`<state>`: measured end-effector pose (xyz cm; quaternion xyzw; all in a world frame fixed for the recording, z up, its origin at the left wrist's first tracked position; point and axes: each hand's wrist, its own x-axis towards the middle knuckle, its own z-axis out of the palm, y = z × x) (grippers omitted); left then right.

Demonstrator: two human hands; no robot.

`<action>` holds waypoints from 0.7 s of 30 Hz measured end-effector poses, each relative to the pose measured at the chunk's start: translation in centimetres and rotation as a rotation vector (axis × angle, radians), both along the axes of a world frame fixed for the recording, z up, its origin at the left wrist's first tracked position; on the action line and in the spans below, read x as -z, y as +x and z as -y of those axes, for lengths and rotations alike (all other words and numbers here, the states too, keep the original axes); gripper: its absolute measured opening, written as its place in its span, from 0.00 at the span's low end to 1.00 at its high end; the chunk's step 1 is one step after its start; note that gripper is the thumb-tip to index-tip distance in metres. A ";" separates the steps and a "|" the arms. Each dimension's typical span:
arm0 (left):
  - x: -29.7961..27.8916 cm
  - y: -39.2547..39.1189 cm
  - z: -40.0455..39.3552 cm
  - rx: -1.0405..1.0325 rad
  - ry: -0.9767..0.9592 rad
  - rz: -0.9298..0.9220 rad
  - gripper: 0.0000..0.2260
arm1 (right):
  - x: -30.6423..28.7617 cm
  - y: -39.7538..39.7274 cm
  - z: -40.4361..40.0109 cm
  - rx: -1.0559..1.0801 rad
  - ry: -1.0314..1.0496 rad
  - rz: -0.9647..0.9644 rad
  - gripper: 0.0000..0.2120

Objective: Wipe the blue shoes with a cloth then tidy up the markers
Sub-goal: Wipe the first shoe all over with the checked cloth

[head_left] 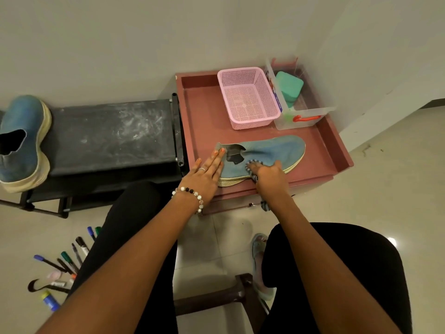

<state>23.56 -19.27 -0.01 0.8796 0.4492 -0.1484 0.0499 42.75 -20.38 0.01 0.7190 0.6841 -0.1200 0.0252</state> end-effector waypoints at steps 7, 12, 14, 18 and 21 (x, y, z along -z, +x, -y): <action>-0.7 0.4 -0.6 0.001 -0.093 -0.054 0.27 | 0.5 -3.8 -0.3 0.106 -0.035 -0.164 0.16; -0.4 0.5 -0.7 0.003 -0.070 -0.041 0.26 | 1.3 -0.4 -0.5 0.258 -0.067 -0.116 0.18; -0.2 0.6 -0.4 -0.006 -0.047 -0.033 0.25 | 1.0 -0.9 -1.0 0.320 -0.012 -0.063 0.16; 0.6 0.6 -0.3 -0.017 -0.022 -0.007 0.24 | 0.8 -4.0 -1.0 0.196 -0.047 -0.126 0.14; 0.4 0.6 -0.4 -0.012 -0.038 -0.004 0.24 | 1.6 -3.2 -0.2 0.116 -0.015 -0.221 0.21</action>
